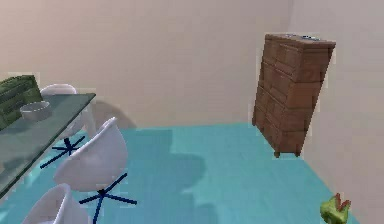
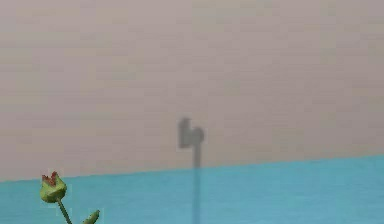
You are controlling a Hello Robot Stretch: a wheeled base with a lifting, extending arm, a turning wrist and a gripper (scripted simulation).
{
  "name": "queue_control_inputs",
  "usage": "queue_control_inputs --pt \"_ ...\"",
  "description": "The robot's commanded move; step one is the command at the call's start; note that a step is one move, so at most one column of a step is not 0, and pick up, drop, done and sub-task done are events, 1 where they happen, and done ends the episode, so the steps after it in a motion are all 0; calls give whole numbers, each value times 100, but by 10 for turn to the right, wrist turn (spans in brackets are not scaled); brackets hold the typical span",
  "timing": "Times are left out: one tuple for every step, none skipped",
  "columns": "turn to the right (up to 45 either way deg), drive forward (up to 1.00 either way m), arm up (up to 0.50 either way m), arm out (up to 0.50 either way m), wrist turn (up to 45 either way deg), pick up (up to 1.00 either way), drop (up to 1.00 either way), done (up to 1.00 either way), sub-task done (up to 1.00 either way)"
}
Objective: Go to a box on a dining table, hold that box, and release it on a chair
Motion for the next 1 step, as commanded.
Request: queue_control_inputs --pt "-60 0 0 0 0 0 0 0 0"
